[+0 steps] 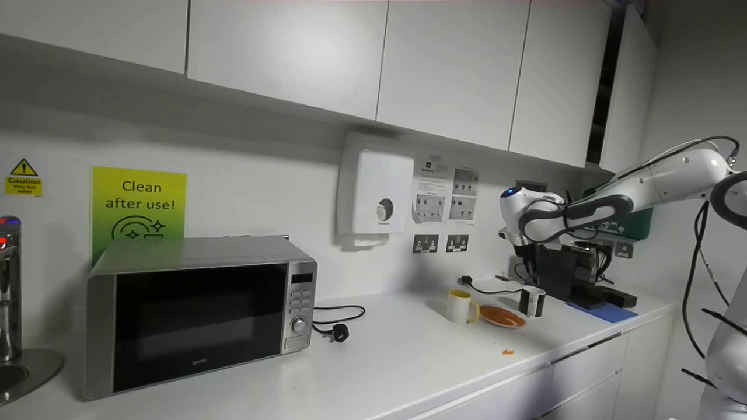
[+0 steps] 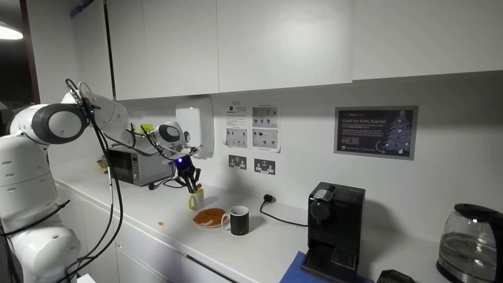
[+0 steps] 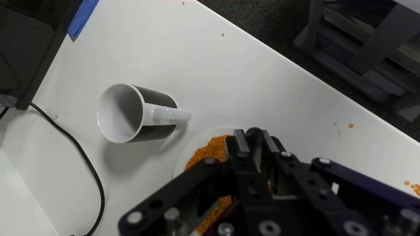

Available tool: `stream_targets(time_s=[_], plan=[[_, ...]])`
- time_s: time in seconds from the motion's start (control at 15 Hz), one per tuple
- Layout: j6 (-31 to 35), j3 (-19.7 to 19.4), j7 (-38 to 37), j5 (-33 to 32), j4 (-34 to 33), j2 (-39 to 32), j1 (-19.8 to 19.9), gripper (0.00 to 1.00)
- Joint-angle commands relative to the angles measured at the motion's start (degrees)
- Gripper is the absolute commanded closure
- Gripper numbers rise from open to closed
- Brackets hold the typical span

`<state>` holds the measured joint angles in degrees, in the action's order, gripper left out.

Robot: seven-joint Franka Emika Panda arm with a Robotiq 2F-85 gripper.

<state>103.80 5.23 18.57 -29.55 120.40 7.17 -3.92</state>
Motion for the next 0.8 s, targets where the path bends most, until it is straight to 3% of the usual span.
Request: stream_targets(time_s=[0.0, 0.73], plan=[[-1.2, 0.6, -0.6, -1.3, -2.7, -1.6, -0.8, 0.97], [-2.4, 2.2, 2.4, -0.2, -7.2, -5.5, -3.1, 0.97]])
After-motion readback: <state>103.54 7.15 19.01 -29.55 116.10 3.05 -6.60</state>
